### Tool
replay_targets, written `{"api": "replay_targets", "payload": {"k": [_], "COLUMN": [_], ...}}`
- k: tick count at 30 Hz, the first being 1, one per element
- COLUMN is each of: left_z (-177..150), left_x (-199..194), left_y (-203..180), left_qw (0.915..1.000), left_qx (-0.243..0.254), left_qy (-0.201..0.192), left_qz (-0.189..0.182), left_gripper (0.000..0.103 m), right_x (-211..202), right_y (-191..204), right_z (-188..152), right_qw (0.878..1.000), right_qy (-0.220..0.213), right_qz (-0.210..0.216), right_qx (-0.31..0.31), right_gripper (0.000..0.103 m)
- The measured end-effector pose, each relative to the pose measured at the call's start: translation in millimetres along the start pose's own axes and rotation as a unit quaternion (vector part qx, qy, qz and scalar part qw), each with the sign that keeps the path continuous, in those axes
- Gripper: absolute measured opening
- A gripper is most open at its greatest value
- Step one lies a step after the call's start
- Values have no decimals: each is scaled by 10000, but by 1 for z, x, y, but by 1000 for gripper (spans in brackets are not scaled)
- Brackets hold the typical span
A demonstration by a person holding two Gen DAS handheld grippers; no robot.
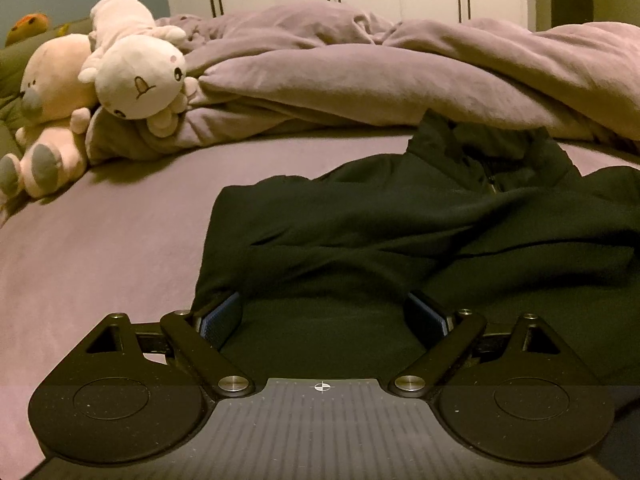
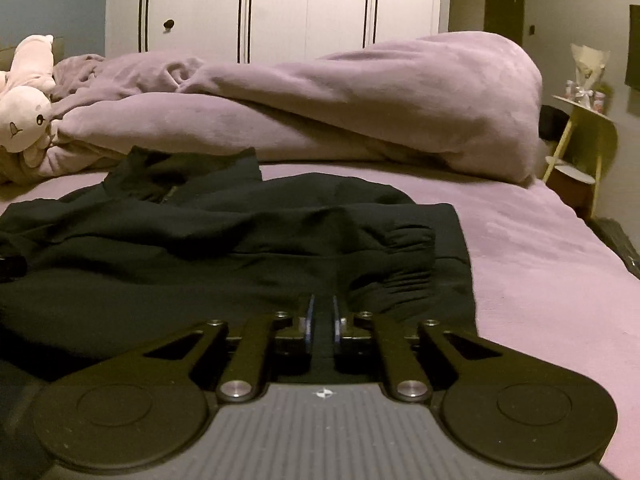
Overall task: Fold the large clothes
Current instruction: 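Grasp the jacket hem with both grippers and lift it toward the collar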
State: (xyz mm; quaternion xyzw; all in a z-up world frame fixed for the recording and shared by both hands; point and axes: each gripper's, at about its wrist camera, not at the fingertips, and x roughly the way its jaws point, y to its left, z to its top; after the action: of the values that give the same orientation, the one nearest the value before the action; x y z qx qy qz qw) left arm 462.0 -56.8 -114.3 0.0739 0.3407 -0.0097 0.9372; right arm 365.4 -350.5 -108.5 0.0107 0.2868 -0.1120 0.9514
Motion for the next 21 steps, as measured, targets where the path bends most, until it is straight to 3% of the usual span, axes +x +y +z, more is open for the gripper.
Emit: {"api": "replay_targets", "payload": {"k": [13, 21], "left_z": [-3, -3], "left_x": [-3, -3], "left_y": [17, 15], "left_qw": [9997, 9997], "left_qx": [-192, -206], "left_qy": [126, 139], "left_qz": [3, 88], "left_gripper": [95, 96], "right_x": [-18, -26], "right_y": [-14, -24], "right_z": [5, 5], "right_qw": [9998, 9988], "right_qy": [42, 191], "right_qz": [-2, -381], "right_qx": [214, 221], "right_gripper": [7, 8]}}
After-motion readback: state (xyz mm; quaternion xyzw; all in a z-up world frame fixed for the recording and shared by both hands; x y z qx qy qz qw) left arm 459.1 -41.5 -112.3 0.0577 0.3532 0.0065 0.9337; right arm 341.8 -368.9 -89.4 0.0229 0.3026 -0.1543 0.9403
